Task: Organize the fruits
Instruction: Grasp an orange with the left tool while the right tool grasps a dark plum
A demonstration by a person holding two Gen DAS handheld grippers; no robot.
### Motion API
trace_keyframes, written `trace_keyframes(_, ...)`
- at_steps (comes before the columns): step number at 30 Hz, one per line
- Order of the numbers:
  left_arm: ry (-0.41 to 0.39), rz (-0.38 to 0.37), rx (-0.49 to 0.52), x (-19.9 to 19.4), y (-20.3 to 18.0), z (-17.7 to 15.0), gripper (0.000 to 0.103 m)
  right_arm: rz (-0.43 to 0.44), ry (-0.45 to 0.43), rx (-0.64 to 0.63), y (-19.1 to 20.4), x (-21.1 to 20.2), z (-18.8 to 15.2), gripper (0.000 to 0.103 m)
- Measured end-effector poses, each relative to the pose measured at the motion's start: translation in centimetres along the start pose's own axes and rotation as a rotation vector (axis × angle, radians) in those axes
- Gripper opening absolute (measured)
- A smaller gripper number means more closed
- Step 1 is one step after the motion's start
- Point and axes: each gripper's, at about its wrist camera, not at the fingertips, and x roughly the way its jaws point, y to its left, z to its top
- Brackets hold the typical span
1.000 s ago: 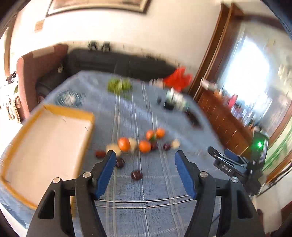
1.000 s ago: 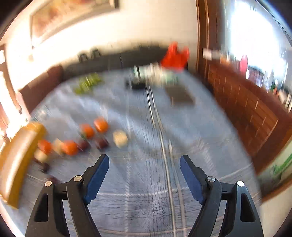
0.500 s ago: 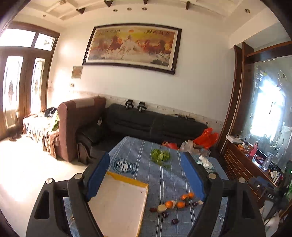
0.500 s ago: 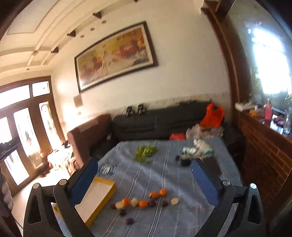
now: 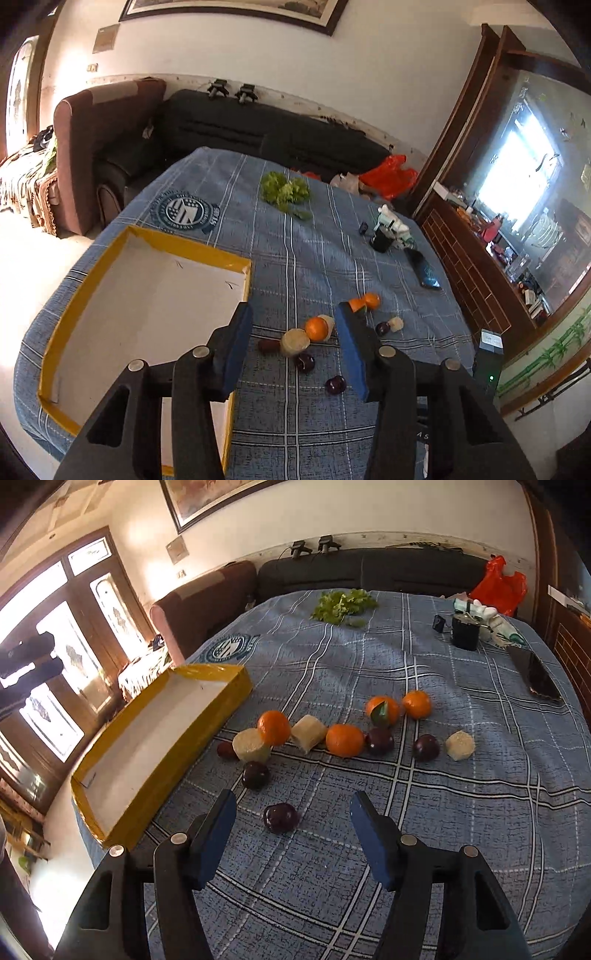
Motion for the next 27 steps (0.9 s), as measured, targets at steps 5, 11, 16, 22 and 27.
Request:
trace_keyframes(5, 0.140, -0.029, 0.055, 7.2, -1.4, -1.3, 0.050, 0.020, 0.057, -0.041, -0.1, 2.9, -0.6, 0.069)
trace_keyframes(11, 0.239, -0.058, 0.090, 14.0, -2.2, -1.5, 0.050, 0.048, 0.073, -0.060, -0.9, 5.4, -1.0, 0.069)
trace_keyframes(16, 0.299, -0.031, 0.140, 18.4, -3.2, -1.9, 0.049, 0.048, 0.060, -0.109, -0.2, 5.7, -0.8, 0.069)
trace_keyframes(22, 0.333, 0.010, 0.213, 20.4, -4.0, -3.1, 0.033, 0.062, 0.064, -0.122, 0.1, 6.1, -1.0, 0.060)
trace_keyframes(27, 0.306, 0.076, 0.292, 20.1, -5.3, -3.9, 0.032, 0.052, 0.060, -0.127, 0.3, 6.2, -1.0, 0.053)
